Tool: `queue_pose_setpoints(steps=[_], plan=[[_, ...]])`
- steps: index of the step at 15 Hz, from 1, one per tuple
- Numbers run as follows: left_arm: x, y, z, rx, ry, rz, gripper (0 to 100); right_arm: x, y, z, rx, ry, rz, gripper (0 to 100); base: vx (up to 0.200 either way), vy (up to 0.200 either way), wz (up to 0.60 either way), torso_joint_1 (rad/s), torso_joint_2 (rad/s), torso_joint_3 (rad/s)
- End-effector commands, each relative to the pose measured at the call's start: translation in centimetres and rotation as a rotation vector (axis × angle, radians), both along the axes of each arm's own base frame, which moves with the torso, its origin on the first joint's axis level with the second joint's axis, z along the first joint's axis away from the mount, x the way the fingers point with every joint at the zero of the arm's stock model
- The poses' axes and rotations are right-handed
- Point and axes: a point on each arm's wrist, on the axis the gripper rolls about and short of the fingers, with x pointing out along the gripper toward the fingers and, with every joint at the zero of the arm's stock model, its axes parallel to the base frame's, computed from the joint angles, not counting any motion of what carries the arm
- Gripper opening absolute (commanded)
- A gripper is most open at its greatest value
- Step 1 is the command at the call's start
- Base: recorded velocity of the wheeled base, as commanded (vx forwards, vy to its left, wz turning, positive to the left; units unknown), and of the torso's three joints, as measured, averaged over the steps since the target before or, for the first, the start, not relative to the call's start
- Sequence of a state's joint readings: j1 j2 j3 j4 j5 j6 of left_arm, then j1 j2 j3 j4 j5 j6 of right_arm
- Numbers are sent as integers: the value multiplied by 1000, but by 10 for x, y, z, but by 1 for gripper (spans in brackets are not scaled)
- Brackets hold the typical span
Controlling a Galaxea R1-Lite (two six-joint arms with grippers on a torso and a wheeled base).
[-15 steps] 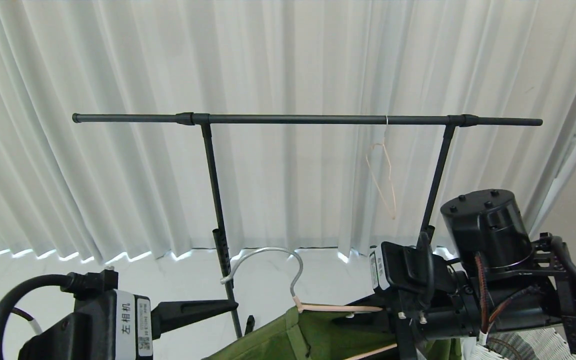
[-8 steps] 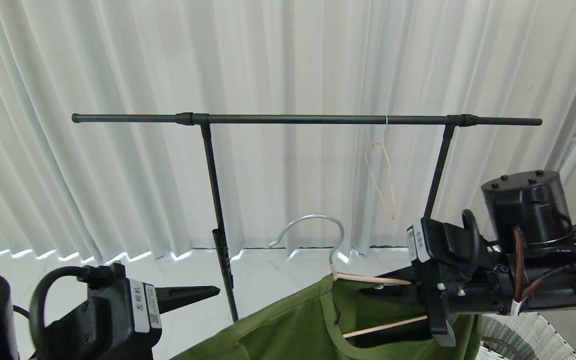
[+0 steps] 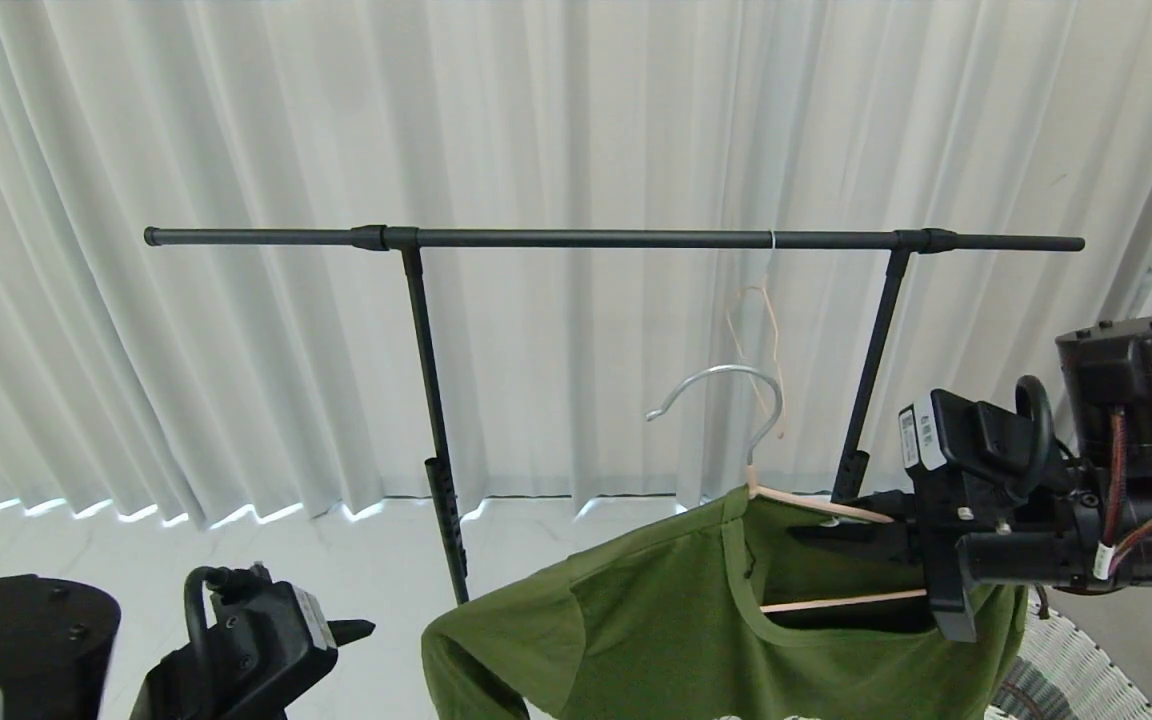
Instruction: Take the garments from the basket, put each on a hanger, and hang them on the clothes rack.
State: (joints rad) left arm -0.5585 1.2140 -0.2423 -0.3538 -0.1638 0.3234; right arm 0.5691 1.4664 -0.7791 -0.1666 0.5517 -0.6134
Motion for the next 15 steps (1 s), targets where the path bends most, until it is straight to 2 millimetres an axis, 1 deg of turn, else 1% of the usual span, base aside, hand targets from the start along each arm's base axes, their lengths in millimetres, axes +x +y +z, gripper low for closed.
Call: queue_pose_setpoints(steps=[1,5,8,9,12,15], plan=[[11,0,-15,50,83,38,100,-4,0,4,10,-15,8,0,0,0,0,0,0,0],[23,-6,-18,66,113,44,100,-7,1,6,17,-20,24,0,0,0,0,0,0,0],[26,-4,-19,60,104,62,100,-9,0,8,20,-25,24,0,0,0,0,0,0,0],[27,-2,-18,56,101,77,0,-9,0,9,23,-27,25,0,0,0,0,0,0,0],[31,5,-18,56,104,124,0,-9,-2,8,20,-24,12,0,0,0,0,0,0,0],[35,22,-21,96,98,270,0,-2,-15,9,16,-33,-59,0,0,0,0,0,0,0]])
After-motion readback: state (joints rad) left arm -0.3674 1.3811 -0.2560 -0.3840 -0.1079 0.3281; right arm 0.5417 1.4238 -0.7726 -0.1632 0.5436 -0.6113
